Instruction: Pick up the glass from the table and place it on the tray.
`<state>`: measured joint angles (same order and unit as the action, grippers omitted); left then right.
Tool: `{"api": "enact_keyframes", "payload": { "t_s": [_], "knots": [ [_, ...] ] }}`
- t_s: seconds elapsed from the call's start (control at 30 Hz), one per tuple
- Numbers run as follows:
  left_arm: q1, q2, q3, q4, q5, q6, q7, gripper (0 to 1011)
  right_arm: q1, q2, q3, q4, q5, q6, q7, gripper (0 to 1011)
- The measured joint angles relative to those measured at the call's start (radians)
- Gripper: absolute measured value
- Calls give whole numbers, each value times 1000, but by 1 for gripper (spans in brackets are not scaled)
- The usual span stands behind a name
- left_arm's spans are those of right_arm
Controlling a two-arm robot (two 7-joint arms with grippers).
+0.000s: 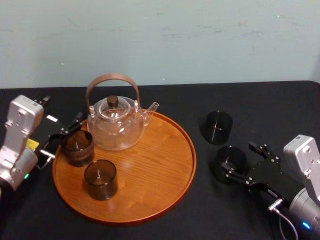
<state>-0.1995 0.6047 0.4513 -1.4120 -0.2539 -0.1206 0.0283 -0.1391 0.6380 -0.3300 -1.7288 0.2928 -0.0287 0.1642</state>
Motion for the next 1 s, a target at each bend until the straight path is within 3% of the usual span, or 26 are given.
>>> {"api": "enact_keyframes", "payload": {
  "t_s": [0.43,1.0],
  "knots": [
    [0,0,0,0,0,0,0,1001,-26,-23,37,-18,-12,-68,25,1002],
    [0,0,0,0,0,0,0,1001,-29,-33,47,-18,-18,-67,31,1002]
  ]
}}
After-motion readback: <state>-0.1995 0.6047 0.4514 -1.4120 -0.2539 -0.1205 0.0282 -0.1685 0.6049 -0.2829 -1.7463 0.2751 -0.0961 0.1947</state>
